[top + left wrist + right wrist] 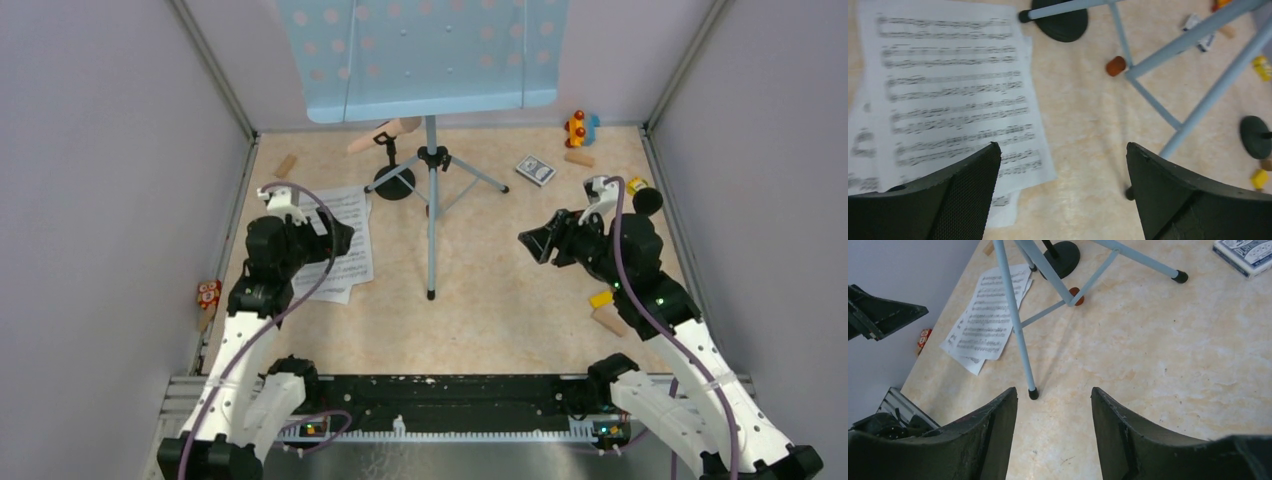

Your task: Pack up the instrument practice props

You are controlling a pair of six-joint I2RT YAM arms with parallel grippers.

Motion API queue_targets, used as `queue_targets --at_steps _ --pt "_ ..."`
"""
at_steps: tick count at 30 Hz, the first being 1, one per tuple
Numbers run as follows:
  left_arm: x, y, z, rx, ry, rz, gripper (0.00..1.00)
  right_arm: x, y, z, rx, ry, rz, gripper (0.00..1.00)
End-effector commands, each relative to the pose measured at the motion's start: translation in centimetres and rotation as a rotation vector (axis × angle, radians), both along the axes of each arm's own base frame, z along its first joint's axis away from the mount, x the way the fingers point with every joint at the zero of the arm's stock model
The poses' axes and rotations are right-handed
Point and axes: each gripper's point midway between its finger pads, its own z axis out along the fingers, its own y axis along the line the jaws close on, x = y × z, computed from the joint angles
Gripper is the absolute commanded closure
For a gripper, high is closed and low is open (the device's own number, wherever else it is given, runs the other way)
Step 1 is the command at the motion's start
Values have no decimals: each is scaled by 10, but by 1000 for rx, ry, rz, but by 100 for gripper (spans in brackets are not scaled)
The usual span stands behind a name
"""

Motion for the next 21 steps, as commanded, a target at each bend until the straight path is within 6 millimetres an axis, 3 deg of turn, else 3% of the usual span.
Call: queue_targets --at_steps 1,4,9,16,21 --pt "0 -55 46 -248 -264 -216 1 5 17 7 120 -27 46 44" --pt "0 -72 48 -212 -297 -219 1 5 24 2 159 -10 64 44" --pt "3 -128 47 -151 -339 -251 1 4 23 -5 158 5 58 44" --pt "33 -188 35 -37 -400 -212 1 -4 18 -11 137 15 51 44" --pt "68 -211 37 49 -444 -145 1 -8 11 -11 106 6 40 44"
